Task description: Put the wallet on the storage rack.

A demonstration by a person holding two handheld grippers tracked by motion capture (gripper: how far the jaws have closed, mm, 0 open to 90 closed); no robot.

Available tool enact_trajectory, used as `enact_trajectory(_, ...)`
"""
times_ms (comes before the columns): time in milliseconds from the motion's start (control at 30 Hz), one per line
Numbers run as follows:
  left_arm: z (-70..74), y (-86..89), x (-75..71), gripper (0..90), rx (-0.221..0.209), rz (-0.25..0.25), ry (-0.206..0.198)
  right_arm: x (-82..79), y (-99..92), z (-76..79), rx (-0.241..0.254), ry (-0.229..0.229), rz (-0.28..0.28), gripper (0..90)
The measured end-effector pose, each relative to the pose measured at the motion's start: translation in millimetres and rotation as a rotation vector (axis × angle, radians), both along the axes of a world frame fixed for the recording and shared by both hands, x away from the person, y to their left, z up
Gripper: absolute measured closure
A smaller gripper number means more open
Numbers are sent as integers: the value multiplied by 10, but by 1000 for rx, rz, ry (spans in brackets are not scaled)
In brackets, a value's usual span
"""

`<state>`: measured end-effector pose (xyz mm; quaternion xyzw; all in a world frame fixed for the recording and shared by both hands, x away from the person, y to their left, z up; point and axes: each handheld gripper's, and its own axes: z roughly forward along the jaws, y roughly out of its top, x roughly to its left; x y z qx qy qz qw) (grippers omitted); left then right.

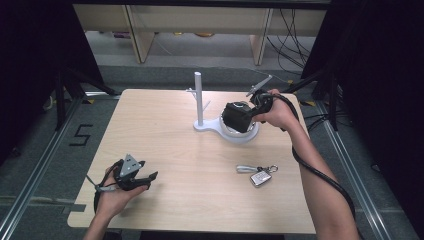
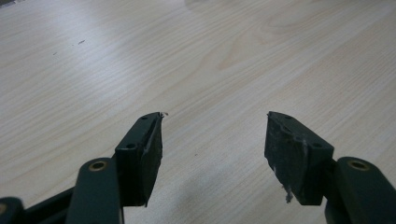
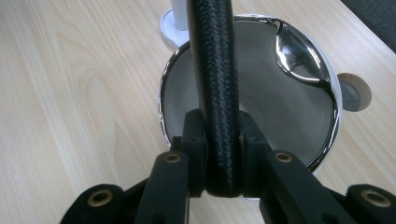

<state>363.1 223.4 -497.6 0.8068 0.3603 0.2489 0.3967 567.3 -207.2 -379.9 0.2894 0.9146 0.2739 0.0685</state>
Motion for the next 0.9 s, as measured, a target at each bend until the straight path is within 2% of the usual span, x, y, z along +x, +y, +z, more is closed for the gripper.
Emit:
enact_trajectory(67,-3,-3,0,365,-2,1,2,1,-7,-2,0,-1,-11,773)
enact_trajectory(167,-4,-6,-4,366,3,3,2,28,-22,-12,10,-33,-23,752)
enact_trajectory(233,-4,-7,-4,366,2,4,2,18,-22,-8,15,-16,-42,745)
enact_trajectory(300,-5,-5,-4,367,5,1,1,28,-27,-3,18,-51,-66,705)
enact_trajectory(400,-8,-9,-5,367,6,11,-1,23,-32,16,12,-69,-86,677)
enact_trajectory(433,-11,-11,-4,367,3,12,-4,42,-53,29,16,-117,-77,656)
enact_trajectory(467,-11,-11,-4,367,3,12,-4,42,-53,29,16,-117,-77,656)
enact_trajectory(500,-6,1,0,367,17,-2,-1,17,-45,33,26,-96,-110,652)
enact_trajectory(533,-9,2,8,367,17,-5,-8,11,-55,61,17,-100,-109,643)
enact_trajectory(567,-10,-1,1,366,12,-3,1,-19,-67,82,16,-105,-148,630)
enact_trajectory(633,-11,-4,2,366,4,-9,-3,-25,-85,103,6,-109,-156,629)
enact_trajectory(667,-14,-11,-4,366,-4,-1,1,-24,-99,106,28,-133,-145,628)
enact_trajectory(700,-16,-12,-5,366,-6,-1,2,-37,-122,130,20,-144,-141,628)
enact_trajectory(733,-20,-18,-5,366,-13,0,3,-44,-150,149,17,-158,-150,629)
enact_trajectory(800,-16,-18,-6,366,1,0,6,-84,-198,188,27,-159,-172,637)
enact_trajectory(833,-13,-10,5,366,18,-8,-5,-121,-242,208,50,-169,-192,645)
enact_trajectory(867,-23,-34,-8,366,-13,-1,3,-148,-275,238,37,-159,-200,650)
enact_trajectory(900,-19,-32,-12,366,-7,2,8,-162,-292,234,46,-168,-205,663)
